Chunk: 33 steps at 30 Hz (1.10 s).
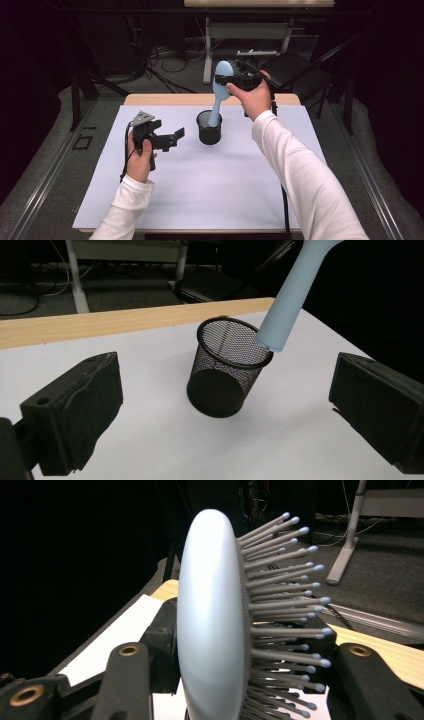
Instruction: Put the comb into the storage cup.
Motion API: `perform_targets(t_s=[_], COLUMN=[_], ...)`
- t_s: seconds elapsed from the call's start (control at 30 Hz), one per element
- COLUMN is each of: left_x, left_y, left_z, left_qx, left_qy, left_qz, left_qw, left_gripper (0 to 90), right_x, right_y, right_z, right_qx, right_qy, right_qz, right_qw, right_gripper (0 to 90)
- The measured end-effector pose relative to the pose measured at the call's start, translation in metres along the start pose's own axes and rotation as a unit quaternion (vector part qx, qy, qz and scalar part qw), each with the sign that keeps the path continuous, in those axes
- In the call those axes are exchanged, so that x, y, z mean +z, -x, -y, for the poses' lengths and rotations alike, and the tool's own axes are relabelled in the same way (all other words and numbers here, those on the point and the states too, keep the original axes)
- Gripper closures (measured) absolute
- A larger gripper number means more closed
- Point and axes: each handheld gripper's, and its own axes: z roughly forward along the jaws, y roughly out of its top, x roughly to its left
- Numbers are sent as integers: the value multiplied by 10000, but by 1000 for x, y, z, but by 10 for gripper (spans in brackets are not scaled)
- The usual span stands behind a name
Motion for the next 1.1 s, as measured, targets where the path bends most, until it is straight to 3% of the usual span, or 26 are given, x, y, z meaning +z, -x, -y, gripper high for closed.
perform_targets(t_s=[0.6, 1.1], left_x=[0, 0], left_y=[-2, -2], left_z=[1, 1], left_qx=[-21, -40], left_qy=[-9, 1], left_qz=[-8, 3], left_qw=[10000, 10000], left_gripper=[11, 11], right_x=[14, 25], right_y=[-2, -4], right_z=[-8, -5], right_qx=[-26, -271], right_qy=[77, 156], right_qz=[193, 364], right_qw=[9998, 9988], right_gripper=[475, 475])
